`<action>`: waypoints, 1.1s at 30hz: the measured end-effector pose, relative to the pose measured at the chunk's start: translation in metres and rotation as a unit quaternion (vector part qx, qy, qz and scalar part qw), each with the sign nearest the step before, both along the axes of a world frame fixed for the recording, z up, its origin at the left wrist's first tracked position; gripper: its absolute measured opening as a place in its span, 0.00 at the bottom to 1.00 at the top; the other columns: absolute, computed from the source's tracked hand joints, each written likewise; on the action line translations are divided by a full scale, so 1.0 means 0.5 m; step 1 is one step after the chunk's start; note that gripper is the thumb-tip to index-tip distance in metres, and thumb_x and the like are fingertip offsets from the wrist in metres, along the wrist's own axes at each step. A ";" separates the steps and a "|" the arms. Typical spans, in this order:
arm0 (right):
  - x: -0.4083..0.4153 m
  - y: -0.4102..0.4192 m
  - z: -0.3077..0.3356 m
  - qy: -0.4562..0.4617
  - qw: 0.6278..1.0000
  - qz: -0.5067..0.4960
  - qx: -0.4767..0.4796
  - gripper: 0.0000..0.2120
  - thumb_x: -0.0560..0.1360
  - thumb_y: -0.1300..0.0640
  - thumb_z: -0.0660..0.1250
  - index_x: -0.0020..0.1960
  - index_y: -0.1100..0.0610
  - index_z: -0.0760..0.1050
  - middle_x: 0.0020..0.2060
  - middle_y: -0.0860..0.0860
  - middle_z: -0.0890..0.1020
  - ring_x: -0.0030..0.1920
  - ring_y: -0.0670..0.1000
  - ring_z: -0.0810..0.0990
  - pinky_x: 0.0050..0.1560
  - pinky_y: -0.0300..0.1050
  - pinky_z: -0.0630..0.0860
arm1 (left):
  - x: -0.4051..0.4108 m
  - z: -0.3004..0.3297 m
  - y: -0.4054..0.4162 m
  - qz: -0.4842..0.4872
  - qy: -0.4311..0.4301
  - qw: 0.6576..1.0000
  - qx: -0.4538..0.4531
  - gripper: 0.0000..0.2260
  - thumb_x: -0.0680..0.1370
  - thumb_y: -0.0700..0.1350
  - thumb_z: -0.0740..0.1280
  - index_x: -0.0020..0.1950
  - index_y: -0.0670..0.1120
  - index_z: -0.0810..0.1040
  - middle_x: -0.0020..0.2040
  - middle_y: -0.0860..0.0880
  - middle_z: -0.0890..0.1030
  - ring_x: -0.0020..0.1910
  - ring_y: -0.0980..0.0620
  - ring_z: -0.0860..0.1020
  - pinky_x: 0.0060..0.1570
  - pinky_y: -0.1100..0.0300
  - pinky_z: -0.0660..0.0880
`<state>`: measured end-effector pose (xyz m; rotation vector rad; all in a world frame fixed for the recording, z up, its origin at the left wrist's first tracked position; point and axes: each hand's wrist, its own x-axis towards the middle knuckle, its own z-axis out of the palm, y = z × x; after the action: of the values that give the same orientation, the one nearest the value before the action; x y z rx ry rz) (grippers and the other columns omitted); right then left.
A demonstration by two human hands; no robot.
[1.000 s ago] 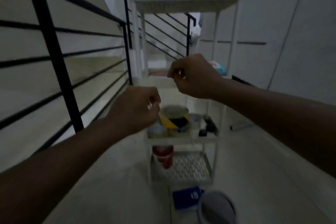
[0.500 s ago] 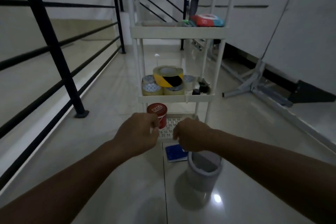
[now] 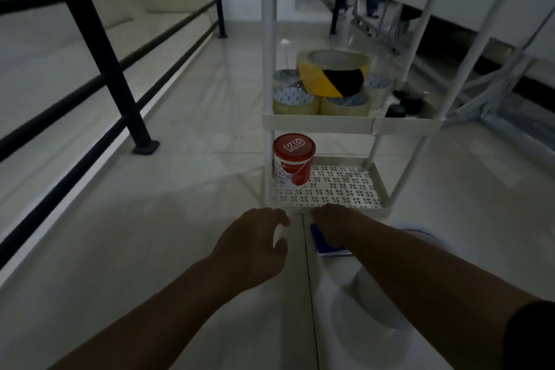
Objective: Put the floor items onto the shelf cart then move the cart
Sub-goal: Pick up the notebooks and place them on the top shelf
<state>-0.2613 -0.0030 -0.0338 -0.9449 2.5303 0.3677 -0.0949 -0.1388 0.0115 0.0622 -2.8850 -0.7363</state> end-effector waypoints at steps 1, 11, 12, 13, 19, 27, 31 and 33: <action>-0.005 -0.001 -0.009 0.001 1.000 0.000 0.005 0.03 0.79 0.59 0.61 0.52 0.56 0.69 0.61 0.58 0.77 0.54 0.55 0.76 0.58 0.51 0.74 | -0.004 -0.013 -0.001 0.002 -0.005 1.000 0.001 0.16 0.76 0.50 0.65 0.64 0.53 0.74 0.64 0.54 0.77 0.64 0.54 0.72 0.58 0.65 0.66; -0.020 -0.008 -0.038 0.000 0.998 -0.035 0.047 0.25 0.73 0.61 0.72 0.67 0.61 0.68 0.64 0.59 0.74 0.63 0.57 0.74 0.60 0.49 0.72 | -0.027 -0.054 0.008 0.021 -0.031 0.997 0.061 0.14 0.75 0.49 0.65 0.61 0.54 0.75 0.64 0.55 0.77 0.65 0.55 0.72 0.63 0.57 0.71; -0.020 -0.009 -0.039 -0.008 0.998 -0.039 0.047 0.26 0.73 0.61 0.71 0.68 0.61 0.67 0.65 0.58 0.74 0.64 0.56 0.74 0.61 0.48 0.71 | -0.025 -0.054 0.008 0.023 -0.032 0.997 0.063 0.14 0.76 0.49 0.65 0.61 0.54 0.75 0.64 0.55 0.77 0.65 0.55 0.72 0.63 0.58 0.71; -0.019 -0.010 -0.040 -0.011 0.998 -0.035 0.058 0.27 0.73 0.60 0.72 0.68 0.60 0.67 0.66 0.58 0.73 0.65 0.56 0.73 0.63 0.49 0.70 | -0.024 -0.054 0.008 0.024 -0.031 0.997 0.063 0.14 0.76 0.49 0.65 0.61 0.54 0.75 0.64 0.55 0.77 0.65 0.55 0.72 0.62 0.59 0.71; 0.000 -0.009 -0.032 -0.001 0.994 0.035 0.106 0.32 0.65 0.51 0.78 0.65 0.57 0.71 0.60 0.54 0.76 0.62 0.57 0.74 0.65 0.61 0.69 | -0.003 -0.047 0.003 0.029 -0.015 0.997 0.063 0.13 0.76 0.48 0.66 0.61 0.52 0.77 0.60 0.55 0.79 0.57 0.58 0.75 0.53 0.67 0.67; 0.059 -0.018 -0.010 -0.119 0.993 0.017 -0.019 0.22 0.69 0.54 0.76 0.62 0.58 0.77 0.56 0.56 0.80 0.54 0.56 0.79 0.55 0.51 0.79 | 0.023 0.001 0.001 0.029 -0.018 0.998 0.053 0.12 0.75 0.46 0.68 0.59 0.50 0.78 0.59 0.52 0.80 0.55 0.57 0.75 0.51 0.67 0.67; 0.099 -0.006 0.025 -0.113 0.990 0.064 -0.058 0.18 0.70 0.56 0.75 0.58 0.57 0.80 0.53 0.56 0.82 0.51 0.55 0.81 0.51 0.47 0.79 | 0.036 0.036 0.008 0.035 -0.008 0.999 0.029 0.12 0.75 0.46 0.68 0.58 0.49 0.79 0.59 0.51 0.81 0.57 0.54 0.76 0.51 0.67 0.67; 0.122 0.009 0.061 -0.093 0.987 0.089 -0.095 0.16 0.71 0.56 0.73 0.58 0.57 0.80 0.52 0.55 0.82 0.51 0.55 0.81 0.53 0.49 0.79 | 0.040 0.060 0.018 0.034 0.013 0.999 0.020 0.12 0.74 0.45 0.68 0.58 0.47 0.79 0.59 0.49 0.81 0.58 0.52 0.77 0.53 0.67 0.67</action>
<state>-0.2001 0.0014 -0.0032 -1.2220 2.3467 0.0849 -0.0747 -0.1298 0.0416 0.1528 -2.8290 -0.7759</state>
